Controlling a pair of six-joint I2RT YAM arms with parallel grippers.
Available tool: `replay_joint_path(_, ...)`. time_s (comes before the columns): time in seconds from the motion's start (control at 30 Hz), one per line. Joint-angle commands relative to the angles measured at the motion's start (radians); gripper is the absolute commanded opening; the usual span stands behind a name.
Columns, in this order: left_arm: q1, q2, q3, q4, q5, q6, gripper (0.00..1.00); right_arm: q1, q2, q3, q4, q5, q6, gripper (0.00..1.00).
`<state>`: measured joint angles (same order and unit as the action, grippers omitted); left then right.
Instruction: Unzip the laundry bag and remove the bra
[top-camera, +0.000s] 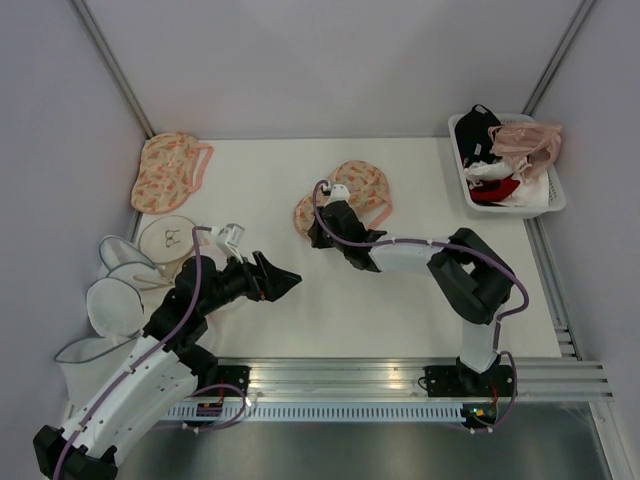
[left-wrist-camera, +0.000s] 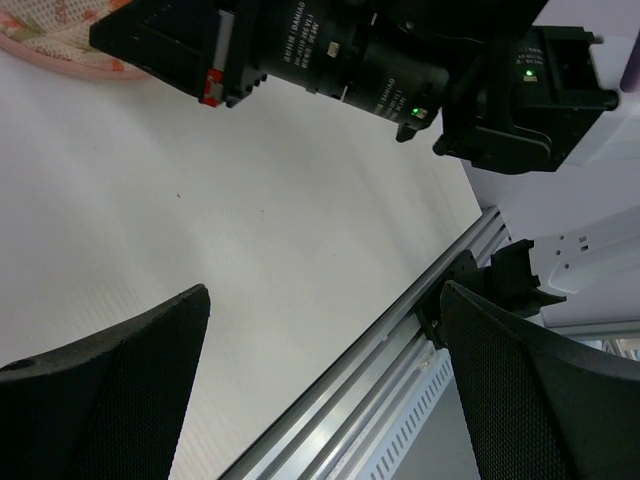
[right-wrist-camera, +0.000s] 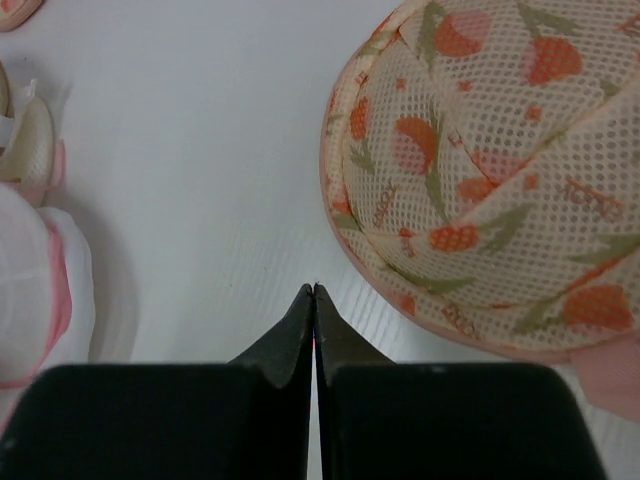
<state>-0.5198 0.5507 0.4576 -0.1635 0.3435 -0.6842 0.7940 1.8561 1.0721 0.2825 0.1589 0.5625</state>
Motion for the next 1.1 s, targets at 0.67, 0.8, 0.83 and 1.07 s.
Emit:
replay_joint_path(0.67,-0.006,0.034,-0.017,0.022,-0.026,-0.031,1.0,-0.001,-0.235,-0.325,-0.025,-0.111,-0.093,0.0)
replay_joint_path(0.8,-0.006,0.034,-0.016,0.028,-0.026,-0.032,1.0,-0.002,-0.19,-0.189,-0.037,-0.091,-0.11,0.0)
replay_joint_path(0.83,-0.006,0.031,-0.016,0.03,-0.026,-0.035,1.0,-0.001,-0.139,-0.151,-0.045,-0.087,-0.111,0.0)
replay_joint_path(1.07,-0.006,-0.018,-0.01,-0.001,-0.031,-0.049,1.0,-0.019,0.098,0.156,-0.025,0.008,-0.049,0.0)
